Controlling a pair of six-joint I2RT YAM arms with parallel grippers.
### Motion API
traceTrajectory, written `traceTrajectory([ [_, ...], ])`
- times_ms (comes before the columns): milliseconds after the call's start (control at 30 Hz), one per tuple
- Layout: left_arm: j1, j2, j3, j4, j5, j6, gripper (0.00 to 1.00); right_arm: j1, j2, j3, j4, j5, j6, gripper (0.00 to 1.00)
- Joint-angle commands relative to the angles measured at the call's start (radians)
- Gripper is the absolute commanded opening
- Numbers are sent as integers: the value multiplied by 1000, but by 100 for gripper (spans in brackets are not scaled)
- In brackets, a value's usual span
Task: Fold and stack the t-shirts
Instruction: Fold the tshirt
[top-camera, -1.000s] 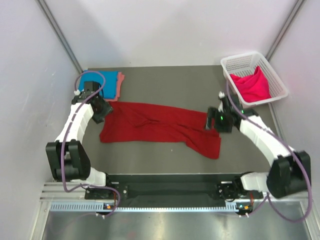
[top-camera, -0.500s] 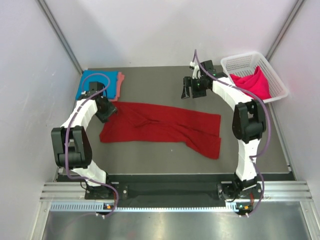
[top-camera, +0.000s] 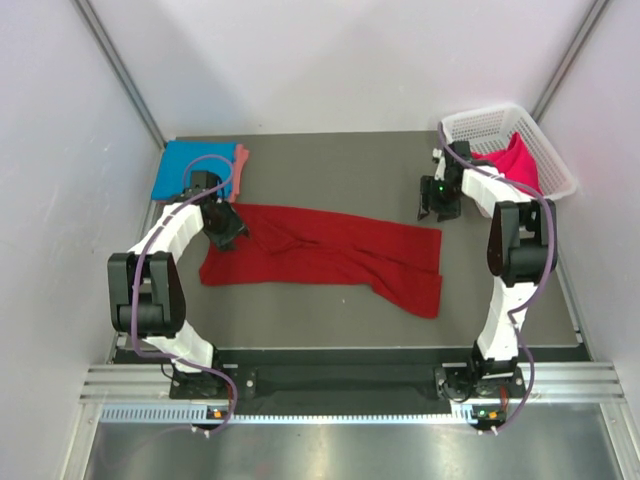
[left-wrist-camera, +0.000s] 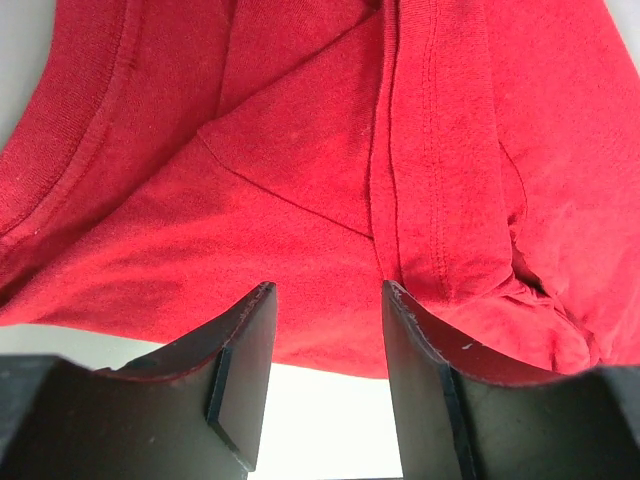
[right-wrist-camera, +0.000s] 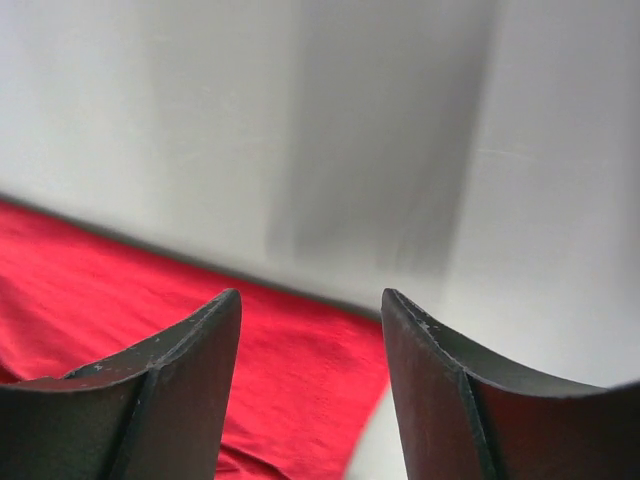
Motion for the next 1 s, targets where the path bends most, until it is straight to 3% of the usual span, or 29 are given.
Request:
traceTrajectory([
  [0,2,-34,-5,39,26,21,51,23,-68,-3,10,71,-82,59],
  [500,2,-31,6,14,26,33,50,19,-49,-60,-2,168,-108,51],
  [633,2,-31,13,13,25,35,49,17,-42,-65,-14,163,-101,43],
  [867,2,-57,-1,14,14,35,49,13,-85,-141,-22,148,-65,22],
  [933,2,-69,-10,16,15,29,49,10,-109,-173,-18,139,-47,15],
  [967,2,-72,-14,17,14,27,49,8,-118,-183,-18,136,-41,7],
])
